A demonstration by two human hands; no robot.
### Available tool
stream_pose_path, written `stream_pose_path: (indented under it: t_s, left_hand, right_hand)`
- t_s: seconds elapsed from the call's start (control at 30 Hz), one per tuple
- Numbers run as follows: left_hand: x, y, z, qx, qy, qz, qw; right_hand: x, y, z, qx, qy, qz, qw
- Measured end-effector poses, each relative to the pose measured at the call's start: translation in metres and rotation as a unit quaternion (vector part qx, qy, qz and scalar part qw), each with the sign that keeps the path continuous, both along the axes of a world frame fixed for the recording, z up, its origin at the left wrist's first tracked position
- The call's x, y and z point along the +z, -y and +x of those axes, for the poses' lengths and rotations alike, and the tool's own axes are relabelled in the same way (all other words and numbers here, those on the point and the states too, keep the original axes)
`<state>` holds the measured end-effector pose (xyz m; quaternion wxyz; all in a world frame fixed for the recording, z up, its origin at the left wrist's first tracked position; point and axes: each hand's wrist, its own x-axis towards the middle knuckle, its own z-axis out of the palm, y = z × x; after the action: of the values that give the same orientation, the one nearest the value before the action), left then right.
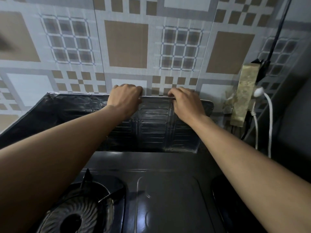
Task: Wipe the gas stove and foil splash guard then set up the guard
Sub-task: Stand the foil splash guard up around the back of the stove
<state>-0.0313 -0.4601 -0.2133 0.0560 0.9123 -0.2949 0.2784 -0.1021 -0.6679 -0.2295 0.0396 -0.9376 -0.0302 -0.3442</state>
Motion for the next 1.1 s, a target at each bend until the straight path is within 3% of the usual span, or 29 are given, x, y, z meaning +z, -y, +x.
stream_pose_path:
  t_s: [0.3, 0.7, 1.1]
  left_hand:
    - [-0.007, 0.008, -0.009, -0.053, 0.067, 0.013, 0.996]
    - [-0.007, 0.002, -0.02, -0.025, 0.053, -0.01, 0.998]
    - [0.007, -0.006, -0.015, -0.014, -0.019, -0.024, 0.999]
  right_hand:
    - [-0.004, -0.001, -0.004, -0.029, 0.028, -0.036, 0.999]
    - [0.004, -0.005, -0.015, -0.05, -0.032, -0.04, 0.997]
    - [0.022, -0.016, -0.018, -0.06, -0.085, 0.008, 0.995]
